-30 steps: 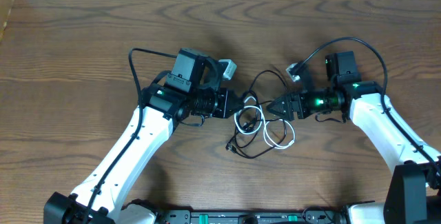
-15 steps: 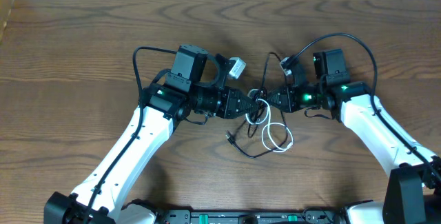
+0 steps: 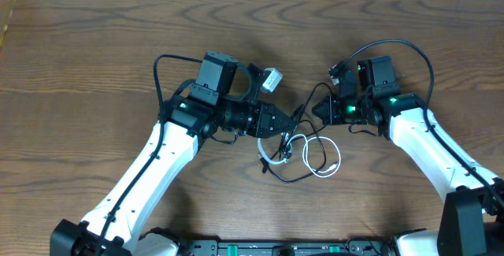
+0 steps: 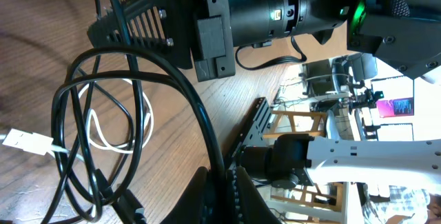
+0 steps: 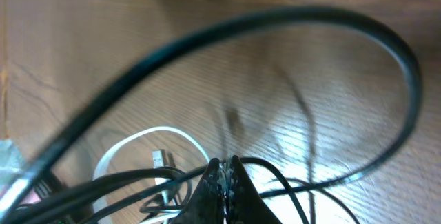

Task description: Untangle cables

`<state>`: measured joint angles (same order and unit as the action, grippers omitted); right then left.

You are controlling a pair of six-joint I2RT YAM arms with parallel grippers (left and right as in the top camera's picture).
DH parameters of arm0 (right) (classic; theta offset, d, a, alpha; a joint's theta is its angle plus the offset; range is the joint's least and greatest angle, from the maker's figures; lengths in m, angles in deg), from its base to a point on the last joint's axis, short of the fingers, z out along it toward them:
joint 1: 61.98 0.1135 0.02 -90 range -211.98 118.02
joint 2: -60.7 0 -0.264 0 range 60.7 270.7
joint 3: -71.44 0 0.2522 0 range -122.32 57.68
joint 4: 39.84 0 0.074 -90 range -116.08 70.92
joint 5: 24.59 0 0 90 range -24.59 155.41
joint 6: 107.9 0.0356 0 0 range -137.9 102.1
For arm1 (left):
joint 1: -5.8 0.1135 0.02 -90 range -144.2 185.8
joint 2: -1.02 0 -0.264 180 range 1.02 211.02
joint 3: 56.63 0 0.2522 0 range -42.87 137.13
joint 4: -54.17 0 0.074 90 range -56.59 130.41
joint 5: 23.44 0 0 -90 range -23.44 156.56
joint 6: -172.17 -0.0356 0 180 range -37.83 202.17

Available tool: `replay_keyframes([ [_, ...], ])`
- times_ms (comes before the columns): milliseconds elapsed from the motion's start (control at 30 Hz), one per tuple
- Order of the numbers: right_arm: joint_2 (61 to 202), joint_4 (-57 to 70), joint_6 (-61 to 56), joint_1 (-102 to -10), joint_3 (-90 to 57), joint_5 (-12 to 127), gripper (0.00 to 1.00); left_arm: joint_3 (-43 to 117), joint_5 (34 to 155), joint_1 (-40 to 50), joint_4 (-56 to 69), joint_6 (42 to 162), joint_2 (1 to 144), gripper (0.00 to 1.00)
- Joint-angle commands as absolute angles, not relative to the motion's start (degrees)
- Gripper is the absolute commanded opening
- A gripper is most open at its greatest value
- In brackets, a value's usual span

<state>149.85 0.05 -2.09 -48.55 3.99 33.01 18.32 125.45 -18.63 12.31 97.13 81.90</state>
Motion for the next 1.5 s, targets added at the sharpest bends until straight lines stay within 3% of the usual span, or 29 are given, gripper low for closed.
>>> replay_keyframes([
  [0, 150.19, 2.41, -1.26, -48.22, 3.27, 33.03, 0.09, 18.34, 127.0, -18.54, 12.47, 96.32, 81.38, 0.07],
  [33, 150.19, 4.25, -3.24, -48.13, 3.27, 30.3, 0.17, 18.36, 125.69, -18.54, 12.49, 96.32, 81.38, 0.07],
  [133, 150.19, 8.31, -11.92, -47.85, 3.27, 22.47, 0.24, 18.38, 124.95, -18.48, 14.63, 96.34, 81.35, 0.07],
  [300, 150.19, 11.68, -14.92, -47.52, 3.27, 25.68, 0.39, 18.38, 141.71, -18.48, 30.5, 101.02, 81.27, 0.07],
  [433, 150.19, 11.74, -9.34, -47.52, 3.27, 35.24, 0.41, 18.38, 144.42, -18.48, 38.41, 106.09, 81.27, 0.07],
  [567, 150.19, 14.39, 0.69, -47.52, 3.27, 49.49, 0.4, 18.36, 129.08, -18.37, 29.52, 106.81, 81.27, 0.08],
  [733, 150.19, 18.37, 8.41, -47.52, 3.27, 59.65, 0.39, 18.36, 128.79, -18.37, 22.24, 106.86, 81.27, 0.08],
  [833, 150.19, 15.35, 0.86, -47.52, 3.27, 47.21, 0.39, 18.36, 122.11, -18.37, 20.05, 106.97, 81.27, 0.08],
  [933, 150.19, 12.14, -15.4, -47.43, 3.27, 23.0, 0.47, 18.36, 116.18, -18.39, 17.47, 109.09, 81.27, 0.07],
  [1000, 150.19, 9.76, -16.73, -47.32, 3.27, 14.97, 0.49, 18.36, 116.47, -18.39, 17.3, 109.09, 81.27, 0.07],
  [1233, 150.19, 4.42, -17.47, -47.26, 3.27, 3.83, 0.56, 18.36, 116.51, -18.39, 15.77, 109.11, 81.27, 0.07],
  [1367, 150.19, 1.17, -16.31, -47.26, 3.27, 5.05, 0.54, 18.36, 122.61, -18.76, 17.63, 109.26, 81.27, 0.07],
  [1467, 150.22, -1.87, -9.1, -47.24, 3.27, 11.32, 0.51, 18.38, 128.4, -18.76, 22.15, 109.31, 81.27, 0.08],
])
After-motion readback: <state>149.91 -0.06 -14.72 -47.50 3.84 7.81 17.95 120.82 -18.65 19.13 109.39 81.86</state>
